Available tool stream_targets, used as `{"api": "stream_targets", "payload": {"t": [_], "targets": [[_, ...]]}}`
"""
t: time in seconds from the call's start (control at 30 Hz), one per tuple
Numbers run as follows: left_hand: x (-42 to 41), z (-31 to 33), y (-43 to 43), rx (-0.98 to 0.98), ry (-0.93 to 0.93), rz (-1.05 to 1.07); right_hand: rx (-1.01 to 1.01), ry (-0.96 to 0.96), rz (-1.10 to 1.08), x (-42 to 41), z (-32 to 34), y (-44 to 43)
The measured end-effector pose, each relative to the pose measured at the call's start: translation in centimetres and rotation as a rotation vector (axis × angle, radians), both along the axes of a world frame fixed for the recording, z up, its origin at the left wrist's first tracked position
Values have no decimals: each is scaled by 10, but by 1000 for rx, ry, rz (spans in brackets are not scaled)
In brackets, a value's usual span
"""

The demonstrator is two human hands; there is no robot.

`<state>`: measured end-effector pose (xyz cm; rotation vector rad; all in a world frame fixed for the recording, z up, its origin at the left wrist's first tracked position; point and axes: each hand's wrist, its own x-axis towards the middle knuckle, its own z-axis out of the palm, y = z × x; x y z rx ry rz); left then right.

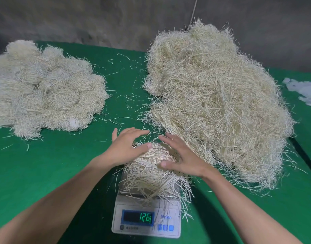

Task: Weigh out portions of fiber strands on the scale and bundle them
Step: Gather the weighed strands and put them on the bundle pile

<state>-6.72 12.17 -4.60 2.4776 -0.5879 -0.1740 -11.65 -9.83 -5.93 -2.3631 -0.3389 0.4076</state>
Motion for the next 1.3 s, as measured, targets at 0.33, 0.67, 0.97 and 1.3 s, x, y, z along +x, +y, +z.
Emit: {"api": "stream_targets", "payload": {"t": [0.33, 0.67, 0.97, 1.3], "targets": [[-1, -1, -4, 14, 28, 10, -46, 13, 50, -1, 1, 1], [0, -3, -6, 20, 24, 11, -30, 21, 61, -1, -1, 0], [0, -8, -6, 31, 36, 8, -74, 3, 105, -2, -5, -1], [-13, -43, 1, 54, 252, -22, -263, -55, 83, -2, -37, 22]]}}
